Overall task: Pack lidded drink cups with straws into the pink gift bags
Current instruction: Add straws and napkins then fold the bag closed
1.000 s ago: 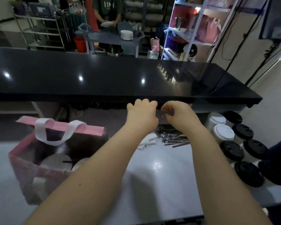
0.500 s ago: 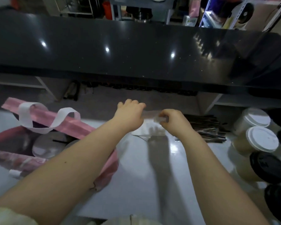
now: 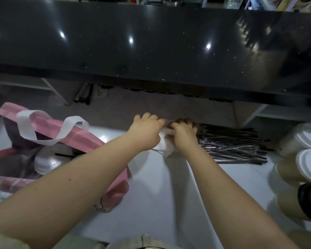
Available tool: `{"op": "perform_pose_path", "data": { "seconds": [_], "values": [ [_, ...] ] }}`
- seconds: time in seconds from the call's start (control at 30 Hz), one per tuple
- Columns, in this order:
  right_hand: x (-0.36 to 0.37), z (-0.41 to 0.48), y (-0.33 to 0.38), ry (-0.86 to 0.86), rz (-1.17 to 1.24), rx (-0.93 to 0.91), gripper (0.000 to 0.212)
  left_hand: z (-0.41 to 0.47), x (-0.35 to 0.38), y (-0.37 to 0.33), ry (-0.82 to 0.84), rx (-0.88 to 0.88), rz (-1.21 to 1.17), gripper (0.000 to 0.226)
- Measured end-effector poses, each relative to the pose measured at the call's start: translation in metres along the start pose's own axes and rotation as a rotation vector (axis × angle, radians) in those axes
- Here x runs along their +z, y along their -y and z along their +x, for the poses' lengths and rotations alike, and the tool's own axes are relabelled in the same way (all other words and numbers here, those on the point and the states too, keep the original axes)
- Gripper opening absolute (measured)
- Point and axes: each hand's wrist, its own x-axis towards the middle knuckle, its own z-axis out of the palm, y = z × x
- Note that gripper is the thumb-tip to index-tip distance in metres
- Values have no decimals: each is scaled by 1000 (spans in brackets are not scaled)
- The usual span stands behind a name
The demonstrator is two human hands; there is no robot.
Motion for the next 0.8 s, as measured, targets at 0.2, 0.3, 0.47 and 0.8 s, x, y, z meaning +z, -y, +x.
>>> {"op": "perform_pose_path", "data": {
  "seconds": [0.2,0.3,0.47,0.8],
  "values": [
    [-5,-5,3,-86,195,17,5,-1,-6,0,-45,-11,-26,53],
    [-20,-11,3,-91,369,61,13,-4,-11,-4,-69,8,-16,52],
    [-49,-32,3,-185,552,101,21,-15,-26,-9,-149,24,-50,49],
    [-117,-84,38,-486,648,46,22,-54,-77,2,-410,94,-90,50]
  ]
}}
